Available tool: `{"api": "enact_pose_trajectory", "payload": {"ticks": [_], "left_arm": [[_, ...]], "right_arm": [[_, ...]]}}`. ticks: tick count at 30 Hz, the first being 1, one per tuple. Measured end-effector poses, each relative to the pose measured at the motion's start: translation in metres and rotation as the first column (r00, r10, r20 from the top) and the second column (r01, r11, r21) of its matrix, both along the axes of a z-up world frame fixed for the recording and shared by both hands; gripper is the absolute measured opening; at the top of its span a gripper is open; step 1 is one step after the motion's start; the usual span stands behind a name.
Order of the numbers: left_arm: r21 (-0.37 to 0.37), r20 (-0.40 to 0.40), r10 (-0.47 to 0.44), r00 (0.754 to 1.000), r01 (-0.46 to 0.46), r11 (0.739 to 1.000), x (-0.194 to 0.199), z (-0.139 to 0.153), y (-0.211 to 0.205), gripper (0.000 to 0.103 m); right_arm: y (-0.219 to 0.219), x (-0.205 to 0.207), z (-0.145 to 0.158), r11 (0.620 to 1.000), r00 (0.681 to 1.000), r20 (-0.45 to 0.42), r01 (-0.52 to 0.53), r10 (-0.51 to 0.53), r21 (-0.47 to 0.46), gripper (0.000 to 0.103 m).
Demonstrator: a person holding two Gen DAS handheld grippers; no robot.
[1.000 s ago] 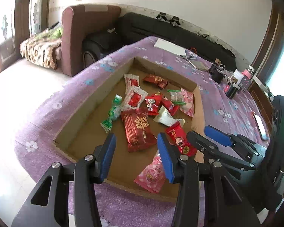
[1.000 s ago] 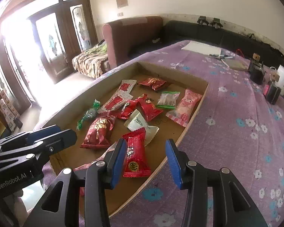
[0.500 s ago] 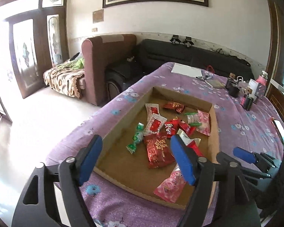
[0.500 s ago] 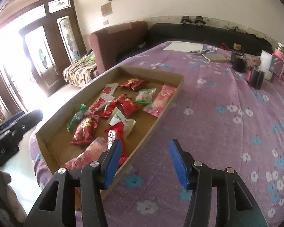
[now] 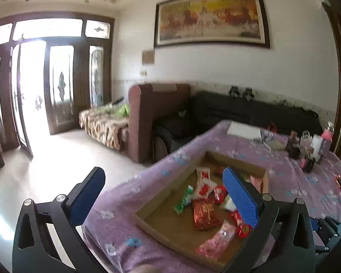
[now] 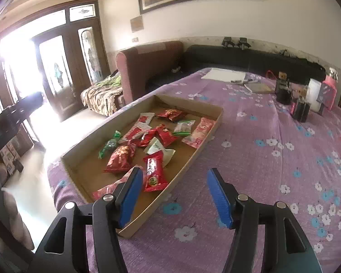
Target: Organize snacks
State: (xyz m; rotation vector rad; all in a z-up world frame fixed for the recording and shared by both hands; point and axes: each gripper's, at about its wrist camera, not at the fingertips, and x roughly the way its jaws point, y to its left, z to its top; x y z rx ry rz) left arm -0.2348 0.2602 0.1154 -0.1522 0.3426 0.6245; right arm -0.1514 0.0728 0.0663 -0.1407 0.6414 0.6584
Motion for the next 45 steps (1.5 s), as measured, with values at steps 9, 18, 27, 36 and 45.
{"api": "enact_pose_trajectory", "payload": {"ticks": [9,18,27,36,45], "left_arm": [[-0.122,-0.102,-0.119,0.988,0.107,0.987,0.019,-0.013,-0.005,0.103],[-0.146,-0.208,-0.088,0.974,0.058,0.987,0.031,-0.029,-0.009,0.103],[-0.147,-0.244,-0.099,0.965,0.064,0.987,0.034,-0.035,-0.012,0.103],[-0.167,-0.262,-0.110,0.959,0.068,0.984,0.038,-0.042,-0.009,0.103],[-0.196,-0.280,-0.133,0.951,0.079,0.977,0.041,-0.050,-0.006,0.103]], "right_arm": [[-0.002,-0.021,0.000,0.999,0.998,0.061,-0.022,0.024,-0.031,0.068],[-0.005,-0.029,-0.007,0.998,0.996,0.076,-0.032,0.037,-0.057,0.072],[-0.004,-0.030,-0.011,0.997,0.997,0.063,-0.038,0.042,-0.064,0.073],[0.001,-0.031,-0.017,0.996,0.998,0.051,-0.044,0.048,-0.081,0.074],[0.004,-0.027,-0.023,0.995,0.999,0.029,-0.039,0.042,-0.097,0.075]]}}
